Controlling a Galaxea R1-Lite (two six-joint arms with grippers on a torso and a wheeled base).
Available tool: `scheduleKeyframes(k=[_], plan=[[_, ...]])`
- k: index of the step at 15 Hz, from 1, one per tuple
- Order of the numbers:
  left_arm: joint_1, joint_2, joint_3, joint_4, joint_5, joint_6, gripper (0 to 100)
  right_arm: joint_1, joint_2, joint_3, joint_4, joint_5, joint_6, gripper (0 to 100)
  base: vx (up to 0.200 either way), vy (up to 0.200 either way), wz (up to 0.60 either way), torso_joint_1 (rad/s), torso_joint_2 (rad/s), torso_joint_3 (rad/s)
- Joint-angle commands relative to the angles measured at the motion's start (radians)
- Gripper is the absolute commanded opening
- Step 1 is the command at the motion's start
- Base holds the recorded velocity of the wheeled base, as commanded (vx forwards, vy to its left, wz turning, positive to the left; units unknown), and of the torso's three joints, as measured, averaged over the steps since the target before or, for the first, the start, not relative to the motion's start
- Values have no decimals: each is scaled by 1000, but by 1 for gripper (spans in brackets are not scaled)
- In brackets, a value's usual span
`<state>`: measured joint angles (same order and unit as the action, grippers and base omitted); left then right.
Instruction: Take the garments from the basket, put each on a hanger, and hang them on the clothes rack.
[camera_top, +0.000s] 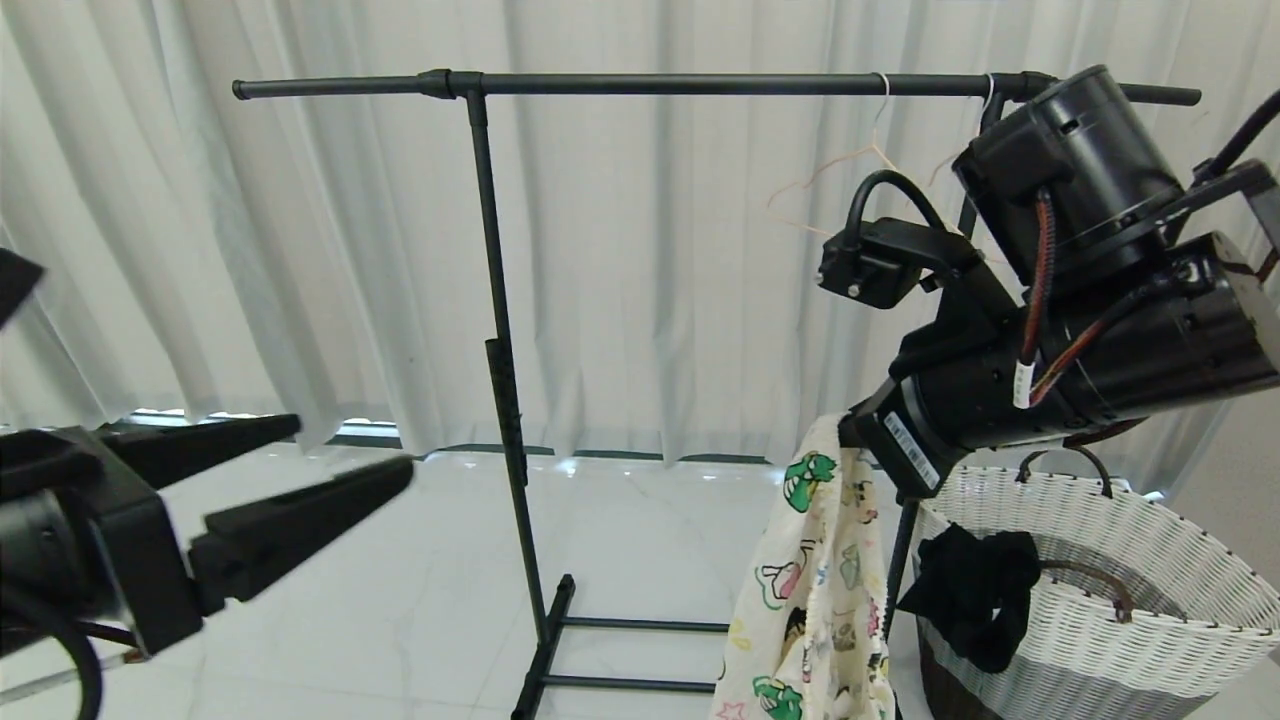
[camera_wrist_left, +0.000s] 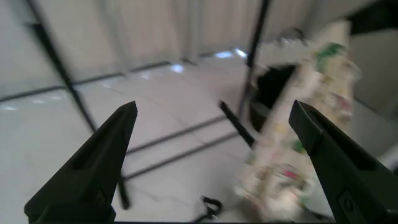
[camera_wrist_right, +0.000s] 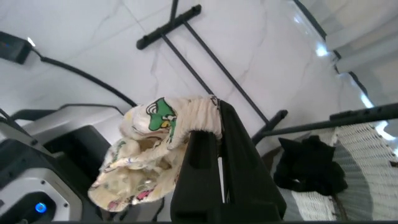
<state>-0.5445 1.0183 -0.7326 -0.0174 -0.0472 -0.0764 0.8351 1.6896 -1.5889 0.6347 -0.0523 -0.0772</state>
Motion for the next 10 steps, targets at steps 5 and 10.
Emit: scheduleKeyframes(k=[5, 10], plan=[[-546, 375, -42, -41, 153, -275, 100, 87, 56, -59, -1, 5, 74, 0, 0, 0, 0, 0, 0, 0], [-474, 599, -44, -202, 196, -284, 100, 124, 45, -62, -3, 6, 94, 0, 0, 0, 0, 0, 0, 0]])
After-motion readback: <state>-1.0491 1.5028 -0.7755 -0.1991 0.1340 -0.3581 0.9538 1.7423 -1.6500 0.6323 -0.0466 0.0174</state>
